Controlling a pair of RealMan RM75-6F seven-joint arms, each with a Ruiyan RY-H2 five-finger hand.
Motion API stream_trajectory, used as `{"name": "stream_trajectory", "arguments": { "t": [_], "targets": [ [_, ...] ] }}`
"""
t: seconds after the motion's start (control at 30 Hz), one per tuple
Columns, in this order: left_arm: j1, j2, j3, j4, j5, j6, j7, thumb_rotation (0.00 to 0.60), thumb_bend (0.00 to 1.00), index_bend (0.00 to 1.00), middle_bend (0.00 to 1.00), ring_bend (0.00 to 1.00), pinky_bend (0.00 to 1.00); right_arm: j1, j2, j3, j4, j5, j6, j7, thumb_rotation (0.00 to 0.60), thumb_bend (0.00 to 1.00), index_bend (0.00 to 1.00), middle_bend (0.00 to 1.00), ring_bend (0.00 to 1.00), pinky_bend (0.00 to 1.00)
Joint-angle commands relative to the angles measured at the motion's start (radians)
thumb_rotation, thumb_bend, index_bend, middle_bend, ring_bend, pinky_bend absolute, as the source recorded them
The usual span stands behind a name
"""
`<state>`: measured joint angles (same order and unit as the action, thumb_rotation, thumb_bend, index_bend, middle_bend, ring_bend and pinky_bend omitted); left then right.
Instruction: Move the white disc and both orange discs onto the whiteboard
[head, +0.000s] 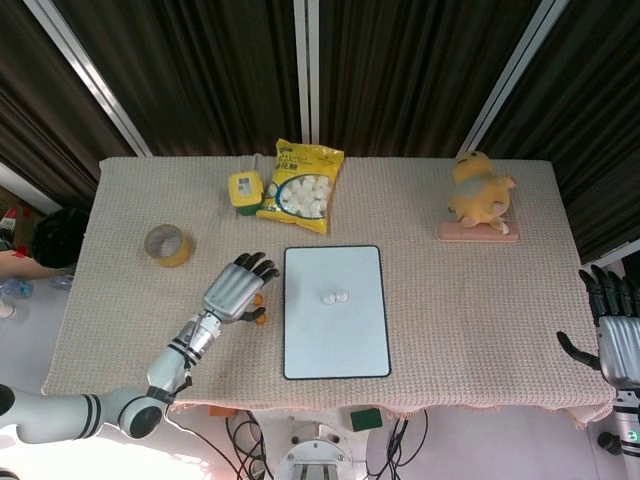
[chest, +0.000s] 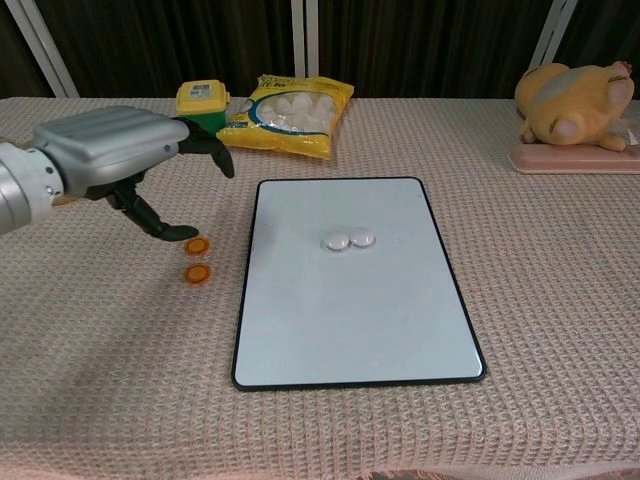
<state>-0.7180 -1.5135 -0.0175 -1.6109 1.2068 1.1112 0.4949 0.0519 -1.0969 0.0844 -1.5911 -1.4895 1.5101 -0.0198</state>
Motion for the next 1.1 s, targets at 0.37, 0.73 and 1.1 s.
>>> {"name": "stream_trajectory", "arguments": {
  "t": [0.37, 0.73, 1.1],
  "targets": [
    [0.047, -0.028, 0.016, 0.128, 0.057, -0.043, -0.126, 0.542, 0.22, 0.34, 0.23, 0.12, 0.22, -0.007, 0.005, -0.003, -0.023, -0.009, 0.018, -0.028, 0.600, 0.21, 0.00, 0.00, 0.00, 0.00],
    [0.016, -0.105, -0.021, 0.257, 0.047, -0.138, -0.176, 0.585, 0.23, 0.36, 0.23, 0.12, 0.22, -0.009, 0.015, -0.002, -0.024, 0.002, 0.013, -0.027, 0.600, 0.21, 0.00, 0.00, 0.00, 0.00],
    [0.005, -0.121, -0.038, 0.289, 0.056, -0.170, -0.195, 0.589, 0.24, 0.39, 0.23, 0.12, 0.22, -0.008, 0.012, 0.000, -0.020, 0.009, 0.009, -0.025, 0.600, 0.21, 0.00, 0.00, 0.00, 0.00]
  ]
}}
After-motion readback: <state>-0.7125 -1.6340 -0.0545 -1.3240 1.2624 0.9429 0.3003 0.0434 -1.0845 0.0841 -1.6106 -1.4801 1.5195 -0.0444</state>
